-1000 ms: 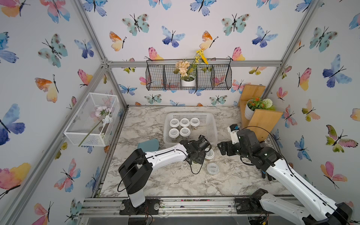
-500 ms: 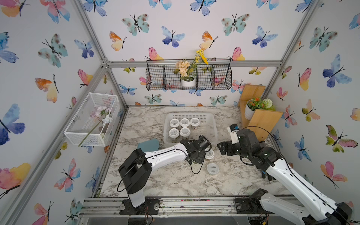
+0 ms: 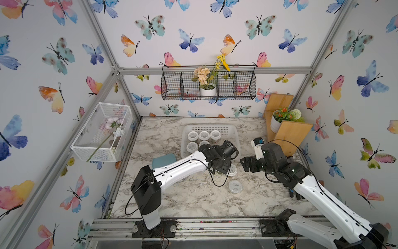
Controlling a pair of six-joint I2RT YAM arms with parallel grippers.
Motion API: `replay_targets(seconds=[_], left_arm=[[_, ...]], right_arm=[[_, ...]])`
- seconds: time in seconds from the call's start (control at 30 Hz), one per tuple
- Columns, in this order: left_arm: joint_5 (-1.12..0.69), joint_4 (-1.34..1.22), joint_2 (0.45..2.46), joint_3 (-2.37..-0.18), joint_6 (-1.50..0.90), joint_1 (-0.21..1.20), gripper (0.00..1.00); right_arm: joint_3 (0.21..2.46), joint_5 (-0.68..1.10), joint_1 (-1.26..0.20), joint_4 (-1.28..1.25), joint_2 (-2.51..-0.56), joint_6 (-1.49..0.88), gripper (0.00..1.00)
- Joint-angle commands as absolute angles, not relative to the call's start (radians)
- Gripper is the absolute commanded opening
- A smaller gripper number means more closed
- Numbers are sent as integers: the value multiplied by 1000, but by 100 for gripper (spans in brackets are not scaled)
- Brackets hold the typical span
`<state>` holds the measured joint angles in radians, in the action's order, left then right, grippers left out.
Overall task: Put the yogurt in the basket
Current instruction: Pick up the yogurt from the center of the board, then place the yogurt in the basket.
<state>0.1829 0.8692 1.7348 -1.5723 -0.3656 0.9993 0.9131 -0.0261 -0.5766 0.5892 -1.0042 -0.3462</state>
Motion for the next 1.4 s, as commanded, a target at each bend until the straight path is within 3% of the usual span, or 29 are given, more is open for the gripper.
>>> replay_targets(seconds=[0.0, 0.5, 1.37], left_arm=[[254, 986, 1716, -1676, -336, 1005, 67], [277, 986, 1816, -1883, -222, 908, 67], [174, 684, 1975, -1772, -140, 749, 68]], right_arm=[[904, -17, -575, 571, -1009, -333, 90], [908, -20, -576, 577, -1030, -333, 90], [908, -26, -575, 585, -1094, -333, 89]])
